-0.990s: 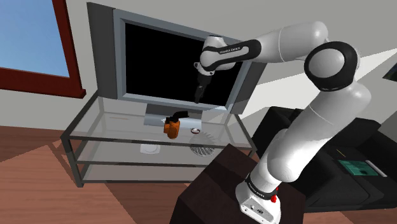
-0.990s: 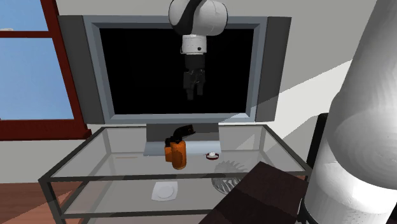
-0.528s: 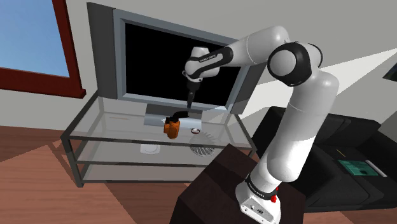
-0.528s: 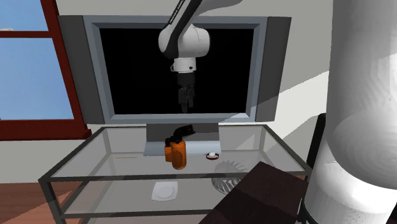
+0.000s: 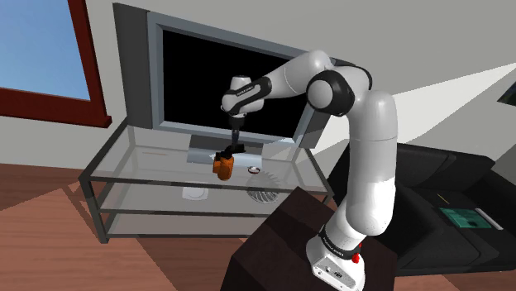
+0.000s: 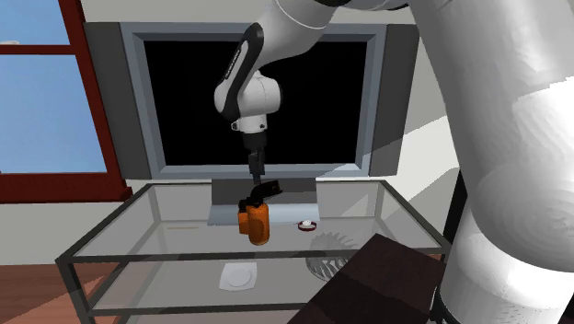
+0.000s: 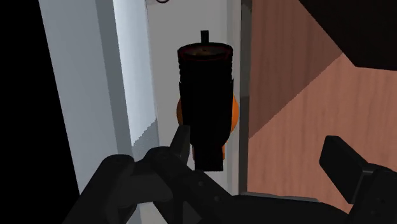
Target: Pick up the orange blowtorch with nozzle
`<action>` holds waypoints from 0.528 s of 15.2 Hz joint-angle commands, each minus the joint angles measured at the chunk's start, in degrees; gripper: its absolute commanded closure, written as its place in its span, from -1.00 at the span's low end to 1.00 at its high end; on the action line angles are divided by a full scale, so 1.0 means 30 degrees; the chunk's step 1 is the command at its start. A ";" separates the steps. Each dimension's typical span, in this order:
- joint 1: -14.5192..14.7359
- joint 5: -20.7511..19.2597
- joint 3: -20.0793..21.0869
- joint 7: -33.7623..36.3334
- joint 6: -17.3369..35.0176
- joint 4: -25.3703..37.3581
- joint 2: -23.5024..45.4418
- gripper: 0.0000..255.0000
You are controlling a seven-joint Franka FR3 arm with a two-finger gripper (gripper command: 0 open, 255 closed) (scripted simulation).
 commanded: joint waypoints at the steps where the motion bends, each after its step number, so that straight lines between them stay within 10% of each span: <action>1: -0.0188 0.0065 0.0335 -0.0732 -0.0069 0.1539 0.1631 -1.00; 8: -0.0542 -0.0020 0.1039 -0.2231 -0.0133 0.5360 0.5728 -1.00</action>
